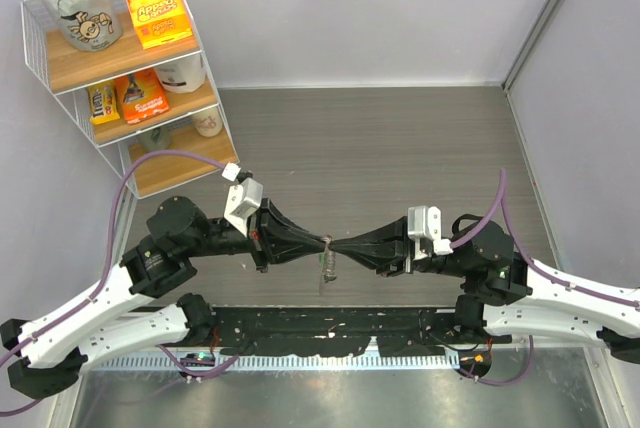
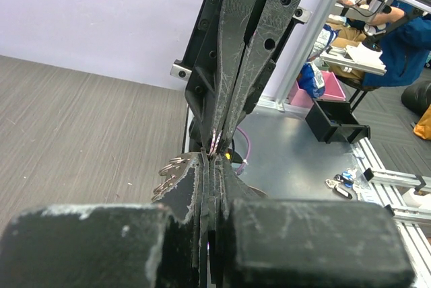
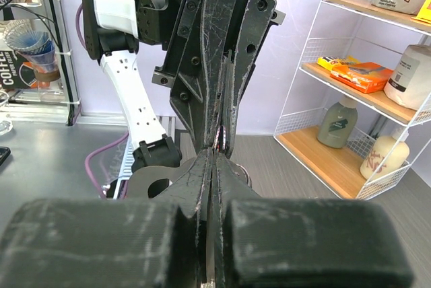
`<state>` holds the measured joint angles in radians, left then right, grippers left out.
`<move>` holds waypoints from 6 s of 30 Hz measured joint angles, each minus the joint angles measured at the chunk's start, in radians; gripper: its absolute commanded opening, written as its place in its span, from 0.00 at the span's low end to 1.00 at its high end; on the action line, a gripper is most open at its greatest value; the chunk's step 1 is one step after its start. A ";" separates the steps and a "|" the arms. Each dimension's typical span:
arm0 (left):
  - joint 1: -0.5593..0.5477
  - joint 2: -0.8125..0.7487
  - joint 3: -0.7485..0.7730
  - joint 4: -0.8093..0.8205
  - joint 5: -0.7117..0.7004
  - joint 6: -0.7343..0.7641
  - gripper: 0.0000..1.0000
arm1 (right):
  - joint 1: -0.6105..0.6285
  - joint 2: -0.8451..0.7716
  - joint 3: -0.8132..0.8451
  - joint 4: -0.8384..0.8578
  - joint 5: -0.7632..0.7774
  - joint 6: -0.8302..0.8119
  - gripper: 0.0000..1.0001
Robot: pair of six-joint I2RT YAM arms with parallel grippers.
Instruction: Put the keys on the keyring
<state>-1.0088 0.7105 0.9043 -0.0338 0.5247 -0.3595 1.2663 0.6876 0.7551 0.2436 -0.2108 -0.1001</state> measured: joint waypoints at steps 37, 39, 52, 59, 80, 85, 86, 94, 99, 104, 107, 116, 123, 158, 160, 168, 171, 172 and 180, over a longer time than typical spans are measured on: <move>0.000 0.090 0.131 -0.293 0.069 0.099 0.00 | 0.000 0.077 0.290 -0.571 0.010 -0.089 0.38; 0.000 0.101 0.142 -0.325 0.073 0.110 0.00 | 0.000 0.092 0.299 -0.594 0.002 -0.092 0.39; 0.000 0.154 0.188 -0.463 0.087 0.160 0.00 | 0.000 0.144 0.337 -0.694 -0.038 -0.103 0.39; 0.000 0.179 0.192 -0.503 0.097 0.180 0.00 | 0.000 0.188 0.360 -0.698 -0.040 -0.103 0.38; 0.000 0.184 0.194 -0.520 0.105 0.193 0.00 | 0.000 0.254 0.399 -0.751 -0.057 -0.105 0.23; 0.000 0.184 0.195 -0.526 0.105 0.193 0.00 | 0.000 0.264 0.402 -0.753 -0.067 -0.106 0.14; 0.000 0.184 0.196 -0.528 0.106 0.194 0.00 | 0.000 0.266 0.404 -0.753 -0.068 -0.107 0.12; 0.000 0.187 0.205 -0.543 0.109 0.211 0.00 | 0.000 0.268 0.408 -0.757 -0.071 -0.108 0.05; 0.000 0.191 0.205 -0.541 0.113 0.210 0.11 | 0.000 0.257 0.397 -0.750 -0.074 -0.112 0.05; -0.003 0.176 0.203 -0.513 0.068 0.194 0.32 | 0.000 0.172 0.304 -0.662 -0.072 -0.111 0.05; -0.003 0.111 0.167 -0.452 -0.017 0.174 0.36 | 0.000 0.093 0.223 -0.605 -0.068 -0.095 0.05; -0.003 -0.037 0.071 -0.227 -0.069 0.099 0.37 | 0.001 -0.032 0.042 -0.331 -0.026 -0.034 0.06; -0.003 0.005 0.047 -0.125 -0.050 0.047 0.37 | 0.002 -0.117 -0.076 -0.076 -0.013 -0.020 0.05; -0.003 0.078 0.017 0.159 0.064 -0.026 0.19 | 0.002 -0.098 -0.085 0.126 0.072 0.032 0.05; -0.003 0.084 0.017 0.159 0.068 -0.026 0.19 | 0.002 -0.098 -0.085 0.126 0.072 0.032 0.05; -0.003 0.096 0.017 0.161 0.071 -0.026 0.20 | 0.002 -0.092 -0.069 0.127 0.071 0.032 0.05; -0.003 0.096 0.017 0.161 0.071 -0.026 0.16 | 0.002 -0.092 -0.069 0.127 0.071 0.032 0.05; -0.003 0.096 0.017 0.161 0.071 -0.026 0.14 | 0.002 -0.092 -0.069 0.127 0.072 0.032 0.05; -0.003 0.101 0.017 0.162 0.073 -0.026 0.00 | 0.002 -0.092 -0.068 0.128 0.072 0.032 0.05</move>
<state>-1.0115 0.8116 0.9215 0.1284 0.5980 -0.3859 1.2678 0.5961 0.6868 0.3714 -0.1390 -0.0677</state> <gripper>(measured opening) 0.036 0.060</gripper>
